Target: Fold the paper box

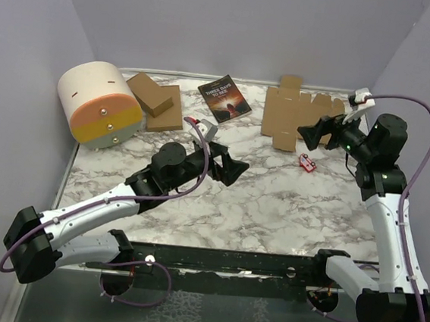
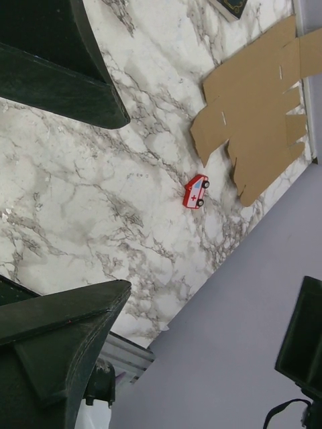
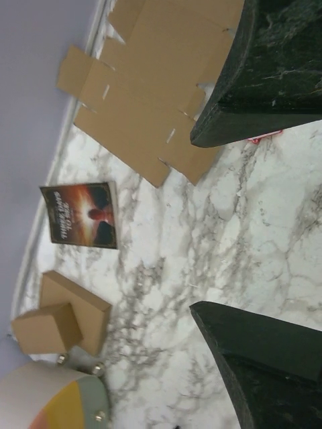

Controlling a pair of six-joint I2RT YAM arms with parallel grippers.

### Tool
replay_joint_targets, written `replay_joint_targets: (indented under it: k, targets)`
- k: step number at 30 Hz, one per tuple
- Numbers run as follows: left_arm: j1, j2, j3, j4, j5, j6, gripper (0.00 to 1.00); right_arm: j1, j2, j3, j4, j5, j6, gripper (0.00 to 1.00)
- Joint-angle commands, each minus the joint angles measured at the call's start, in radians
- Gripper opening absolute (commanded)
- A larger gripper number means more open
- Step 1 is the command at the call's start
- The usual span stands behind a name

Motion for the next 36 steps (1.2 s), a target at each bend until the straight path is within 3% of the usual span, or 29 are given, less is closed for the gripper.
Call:
replay_joint_targets:
  k: [1, 5, 8, 11, 14, 23, 28, 36]
  targets:
    - [-0.007, 0.030, -0.044, 0.113, -0.043, -0.021, 0.99, -0.007, -0.020, -0.120, 0.089, -0.285, -0.174, 0.99]
    - [-0.007, 0.061, -0.071, 0.133, -0.077, -0.044, 0.99, -0.008, -0.020, -0.233, 0.131, -0.511, -0.224, 0.99]
    - [-0.007, 0.081, -0.101, 0.170, -0.098, -0.065, 0.99, -0.011, -0.031, -0.324, 0.208, -0.512, -0.185, 0.99]
    - [-0.007, 0.102, -0.118, 0.189, -0.113, -0.086, 0.99, -0.026, -0.007, -0.365, 0.249, -0.387, -0.154, 0.99]
    - [-0.006, 0.123, -0.133, 0.209, -0.113, -0.119, 0.99, -0.086, 0.053, -0.370, 0.279, -0.358, -0.110, 0.99]
    - [-0.003, 0.120, -0.178, 0.252, -0.137, -0.182, 0.99, -0.170, 0.332, -0.309, 0.358, -0.644, 0.042, 0.99]
    - [-0.001, 0.100, -0.195, 0.255, -0.175, -0.186, 0.99, -0.170, 0.440, -0.290, 0.413, -0.563, 0.155, 0.99]
    - [0.001, 0.105, -0.217, 0.307, -0.202, -0.220, 0.99, -0.170, 0.570, -0.397, 0.672, -0.470, 0.537, 0.79]
